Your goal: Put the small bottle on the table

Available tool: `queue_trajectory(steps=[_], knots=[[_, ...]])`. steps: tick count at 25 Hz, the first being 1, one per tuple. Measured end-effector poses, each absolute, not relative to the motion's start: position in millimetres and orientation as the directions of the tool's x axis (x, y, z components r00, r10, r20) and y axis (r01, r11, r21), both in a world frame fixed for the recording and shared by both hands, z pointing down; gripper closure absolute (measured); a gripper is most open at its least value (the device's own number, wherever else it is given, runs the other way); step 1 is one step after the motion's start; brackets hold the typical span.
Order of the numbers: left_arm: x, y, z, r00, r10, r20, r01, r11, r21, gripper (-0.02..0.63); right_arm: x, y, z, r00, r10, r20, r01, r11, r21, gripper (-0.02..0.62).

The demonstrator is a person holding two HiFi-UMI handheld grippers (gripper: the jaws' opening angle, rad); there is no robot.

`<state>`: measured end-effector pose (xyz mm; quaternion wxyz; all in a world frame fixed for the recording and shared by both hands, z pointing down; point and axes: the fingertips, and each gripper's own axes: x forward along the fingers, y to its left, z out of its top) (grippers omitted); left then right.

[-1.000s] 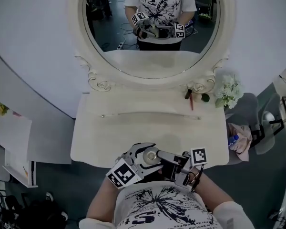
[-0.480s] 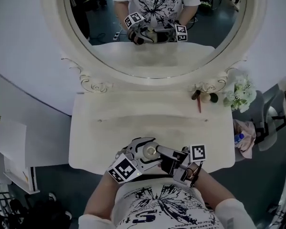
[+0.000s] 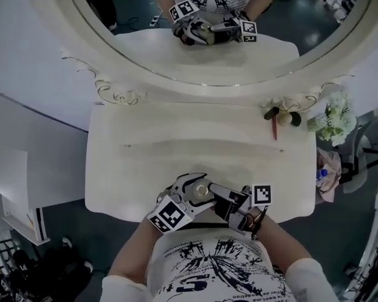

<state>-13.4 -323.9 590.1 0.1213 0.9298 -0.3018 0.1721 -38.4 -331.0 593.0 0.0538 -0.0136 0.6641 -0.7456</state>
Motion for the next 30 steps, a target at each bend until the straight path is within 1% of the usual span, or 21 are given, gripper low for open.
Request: queue_trajectory(steps=[3, 6, 9, 12, 18, 20, 21, 23, 27, 28, 30], knots=[[-15.0, -325.7, 608.6, 0.743, -0.514, 0.428, -0.613, -0.779, 0.130, 0.258, -38.3, -333.9, 609.5, -0.994, -0.105, -0.045, 0.057, -0.115, -0.992, 0.225], [-15.1, -328.5, 619.4, 0.725, -0.519, 0.453, -0.626, -0.771, 0.117, 0.258, -35.9, -336.8, 621.8, -0.994, -0.107, -0.008, 0.020, -0.107, -0.994, 0.225], [-15.3, -330.6, 628.4, 0.706, -0.520, 0.481, -0.631, -0.770, 0.093, 0.258, -31.6, -342.4, 629.8, -0.994, -0.096, 0.060, -0.056, -0.048, -0.997, 0.225], [-16.0, -333.2, 635.8, 0.690, -0.527, 0.495, -0.638, -0.766, 0.074, 0.258, -31.5, -348.2, 628.7, -0.991, -0.089, 0.101, -0.102, 0.011, -0.995, 0.227], [-11.1, -339.2, 646.1, 0.672, -0.542, 0.504, -0.652, -0.756, 0.056, 0.256, -22.1, -355.1, 634.7, -0.971, -0.119, 0.207, -0.211, 0.023, -0.977, 0.230], [-10.1, -339.3, 648.2, 0.668, -0.538, 0.514, -0.644, -0.764, 0.038, 0.256, -14.6, -353.4, 643.3, -0.952, -0.111, 0.285, -0.289, 0.026, -0.957, 0.236], [-10.0, -339.1, 648.4, 0.667, -0.538, 0.515, -0.642, -0.766, 0.031, 0.258, -11.6, -351.9, 647.2, -0.942, -0.105, 0.319, -0.323, 0.026, -0.946, 0.259], [-9.9, -338.3, 648.3, 0.664, -0.544, 0.513, -0.642, -0.766, 0.019, 0.256, -10.0, -349.4, 649.8, -0.934, -0.101, 0.343, -0.347, 0.021, -0.938, 0.259], [-9.2, -337.0, 649.1, 0.661, -0.548, 0.513, -0.639, -0.769, 0.002, 0.256, -8.1, -346.2, 649.0, -0.929, -0.109, 0.354, -0.355, -0.008, -0.935, 0.272], [-8.3, -336.6, 649.7, 0.661, -0.545, 0.516, -0.636, -0.772, -0.001, 0.256, -6.5, -345.3, 647.8, -0.924, -0.107, 0.367, -0.368, -0.006, -0.930, 0.287], [-6.7, -335.1, 651.6, 0.655, -0.540, 0.529, -0.632, -0.775, -0.009, 0.256, -7.6, -343.8, 641.0, -0.924, -0.104, 0.367, -0.371, 0.016, -0.929, 0.347]])
